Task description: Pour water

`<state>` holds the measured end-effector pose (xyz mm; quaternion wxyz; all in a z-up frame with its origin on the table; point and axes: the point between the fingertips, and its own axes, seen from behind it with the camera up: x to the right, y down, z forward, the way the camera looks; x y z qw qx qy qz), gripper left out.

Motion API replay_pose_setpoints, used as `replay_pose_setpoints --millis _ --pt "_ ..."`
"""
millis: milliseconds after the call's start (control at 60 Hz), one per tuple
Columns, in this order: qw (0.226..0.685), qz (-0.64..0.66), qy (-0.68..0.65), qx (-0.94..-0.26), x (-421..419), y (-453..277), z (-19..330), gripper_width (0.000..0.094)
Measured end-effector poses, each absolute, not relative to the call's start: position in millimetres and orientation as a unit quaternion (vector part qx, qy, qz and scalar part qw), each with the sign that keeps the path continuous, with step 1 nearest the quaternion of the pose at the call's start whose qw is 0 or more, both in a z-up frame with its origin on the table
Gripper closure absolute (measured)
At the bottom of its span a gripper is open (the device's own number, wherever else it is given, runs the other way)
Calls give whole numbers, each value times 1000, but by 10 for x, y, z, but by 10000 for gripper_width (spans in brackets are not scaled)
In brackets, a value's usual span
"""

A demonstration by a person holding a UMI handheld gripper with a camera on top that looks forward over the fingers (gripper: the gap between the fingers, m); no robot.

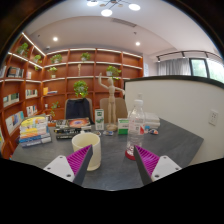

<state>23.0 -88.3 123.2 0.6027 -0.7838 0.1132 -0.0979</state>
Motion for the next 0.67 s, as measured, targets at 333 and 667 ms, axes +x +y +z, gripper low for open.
replay_pose_setpoints --millis 333,667 --pt "617 -26 29 -786 -896 -1227 1590 59" --pt "627 -14 -33 -778 -1481 -1275 1753 64"
